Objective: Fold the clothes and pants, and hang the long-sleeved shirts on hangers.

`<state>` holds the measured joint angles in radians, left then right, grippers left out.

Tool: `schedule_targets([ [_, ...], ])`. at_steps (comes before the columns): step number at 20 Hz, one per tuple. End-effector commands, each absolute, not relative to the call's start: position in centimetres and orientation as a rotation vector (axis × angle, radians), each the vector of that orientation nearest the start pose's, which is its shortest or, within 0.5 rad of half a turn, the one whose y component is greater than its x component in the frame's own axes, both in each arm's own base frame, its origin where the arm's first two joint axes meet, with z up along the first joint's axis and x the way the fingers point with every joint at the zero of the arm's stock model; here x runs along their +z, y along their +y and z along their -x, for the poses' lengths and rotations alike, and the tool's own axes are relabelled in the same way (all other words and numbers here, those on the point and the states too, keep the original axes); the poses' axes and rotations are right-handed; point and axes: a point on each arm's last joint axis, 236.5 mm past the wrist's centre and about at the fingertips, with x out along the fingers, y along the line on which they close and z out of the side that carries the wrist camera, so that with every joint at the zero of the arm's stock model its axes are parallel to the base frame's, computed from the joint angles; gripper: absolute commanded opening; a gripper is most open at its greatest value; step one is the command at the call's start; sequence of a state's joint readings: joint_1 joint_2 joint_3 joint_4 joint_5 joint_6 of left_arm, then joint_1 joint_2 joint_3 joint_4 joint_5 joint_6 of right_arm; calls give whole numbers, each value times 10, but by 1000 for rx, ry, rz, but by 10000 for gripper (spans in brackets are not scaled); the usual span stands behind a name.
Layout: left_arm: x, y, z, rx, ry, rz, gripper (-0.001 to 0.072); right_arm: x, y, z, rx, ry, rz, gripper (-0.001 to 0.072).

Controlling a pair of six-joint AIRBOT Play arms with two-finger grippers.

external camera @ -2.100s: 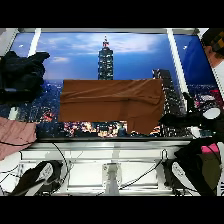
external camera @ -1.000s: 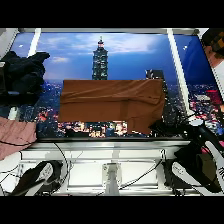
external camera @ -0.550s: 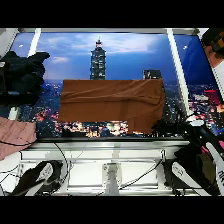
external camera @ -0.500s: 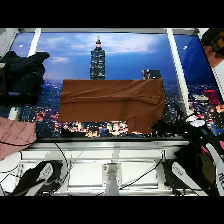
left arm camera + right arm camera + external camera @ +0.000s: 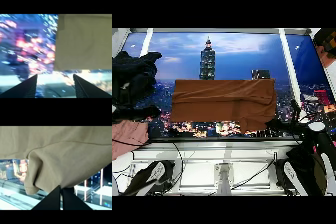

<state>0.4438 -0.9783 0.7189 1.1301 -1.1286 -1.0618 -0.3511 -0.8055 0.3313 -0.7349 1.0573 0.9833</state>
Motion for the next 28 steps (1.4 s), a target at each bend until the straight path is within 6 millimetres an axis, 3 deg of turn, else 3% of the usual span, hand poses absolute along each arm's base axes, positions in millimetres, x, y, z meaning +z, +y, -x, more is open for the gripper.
schedule_targets([
  [1, -52, 18, -276, -210, 1302, 385, 504, -54, 76, -240, 351, 1138, -595, 14],
  [3, -68, 16, -273, -217, 1355, 417, 609, -54, 76, -240, 351, 1138, -595, 15],
  [8, -101, 9, -266, -263, 1450, 472, 611, -55, 75, -240, 350, 1138, -595, 15],
  [12, -111, 0, -274, -312, 1433, 515, 605, -54, 75, -240, 351, 1137, -595, 15],
  [13, -112, -1, -277, -309, 1425, 525, 536, -54, 76, -240, 351, 1138, -595, 14],
  [16, -115, 1, -281, -296, 1415, 527, 163, -54, 76, -239, 353, 1139, -597, 15],
  [18, -115, 3, -283, -290, 1405, 520, 49, -54, 76, -239, 353, 1139, -597, 15],
  [19, -115, 3, -283, -306, 1400, 503, 20, -54, 76, -239, 353, 1139, -597, 15],
  [23, -104, 8, -293, -307, 1358, 467, 19, -48, 80, -244, 362, 1116, -634, 15],
  [28, -63, 18, -314, -298, 1231, 373, 18, -46, 82, -246, 365, 1107, -648, 14],
])
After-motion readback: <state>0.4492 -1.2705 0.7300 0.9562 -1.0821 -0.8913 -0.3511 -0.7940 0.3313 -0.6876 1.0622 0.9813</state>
